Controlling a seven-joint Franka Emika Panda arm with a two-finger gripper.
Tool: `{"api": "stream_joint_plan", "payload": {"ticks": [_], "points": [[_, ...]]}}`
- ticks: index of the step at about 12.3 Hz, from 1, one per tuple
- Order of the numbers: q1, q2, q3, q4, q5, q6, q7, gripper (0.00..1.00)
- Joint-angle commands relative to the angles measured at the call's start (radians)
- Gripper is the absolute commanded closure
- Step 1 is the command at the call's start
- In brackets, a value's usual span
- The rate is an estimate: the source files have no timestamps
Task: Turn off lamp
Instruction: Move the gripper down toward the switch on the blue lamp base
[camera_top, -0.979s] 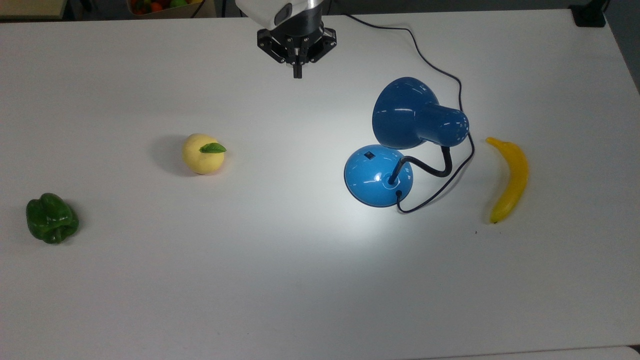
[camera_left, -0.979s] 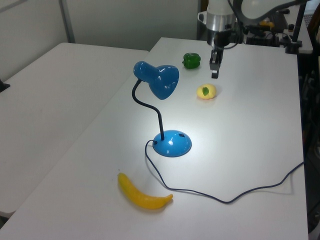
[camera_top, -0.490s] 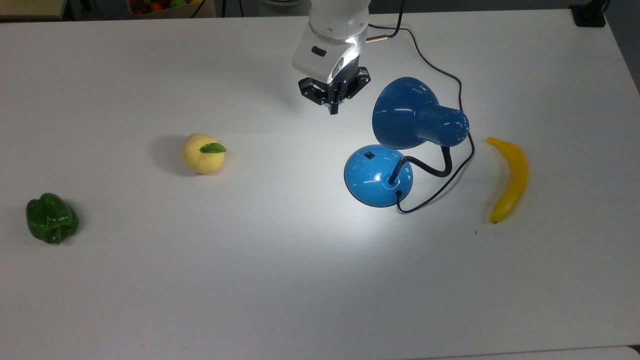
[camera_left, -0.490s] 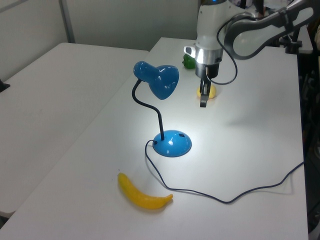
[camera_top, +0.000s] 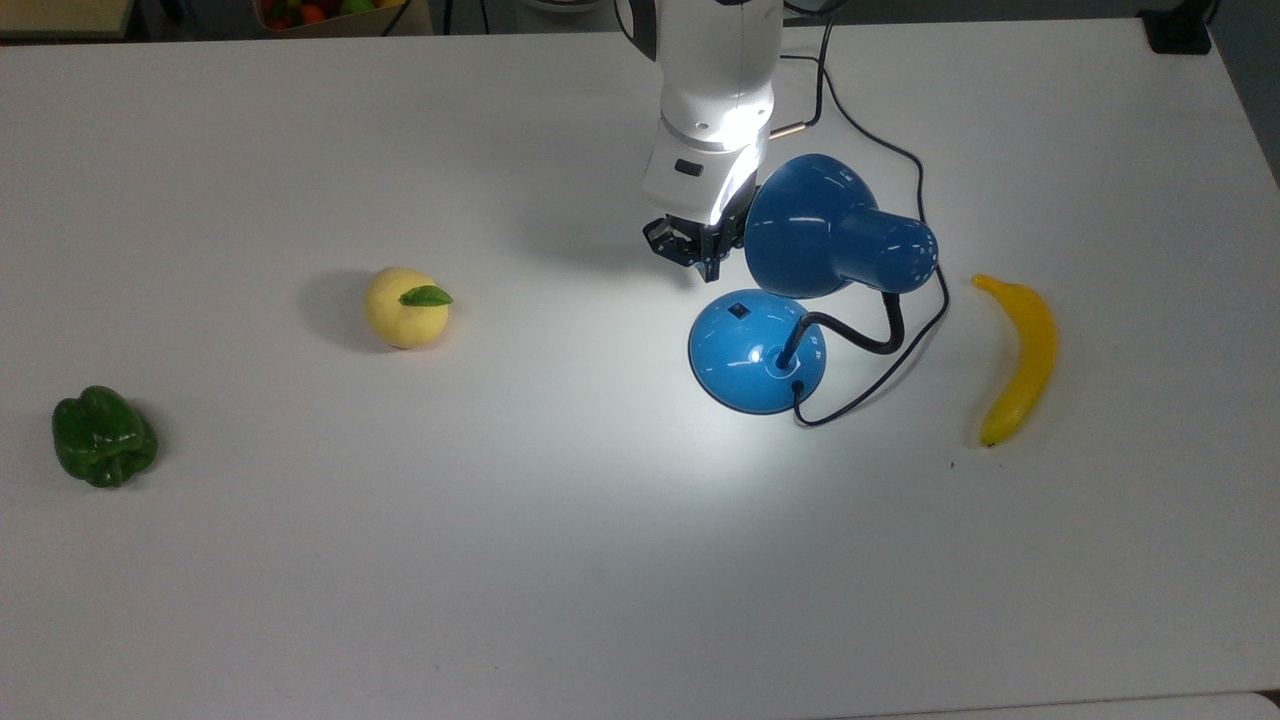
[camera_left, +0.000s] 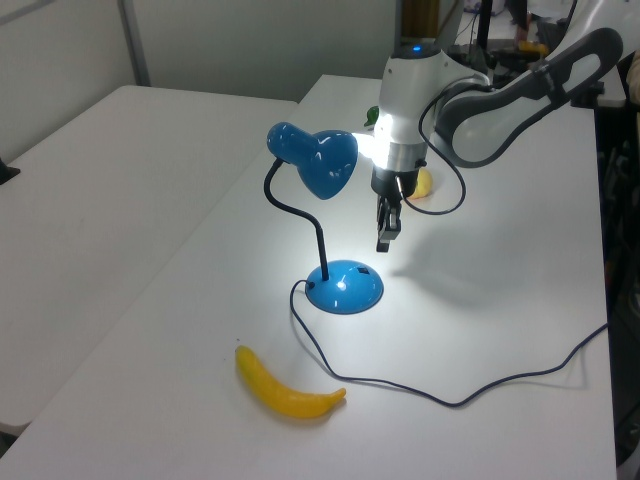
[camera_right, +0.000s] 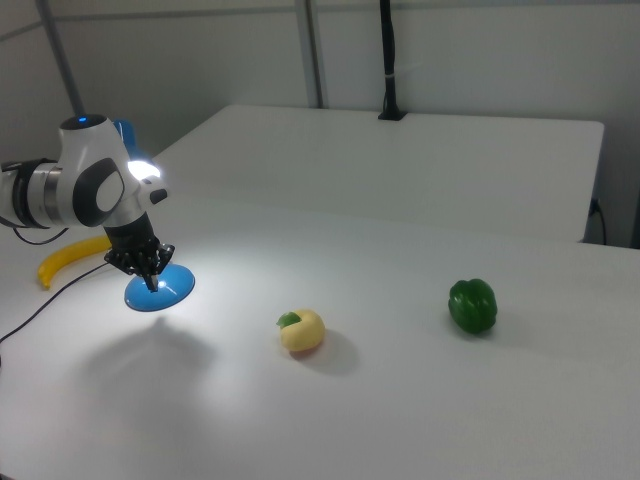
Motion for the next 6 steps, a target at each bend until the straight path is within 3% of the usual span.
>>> {"api": "stream_joint_plan", "payload": {"ticks": [1, 6], "points": [[0.001, 0.018, 0.014, -0.004, 0.019, 0.065, -0.063, 1.00], [0.001, 0.043, 0.028, -0.001, 0.015, 0.121, -0.063, 1.00]]}}
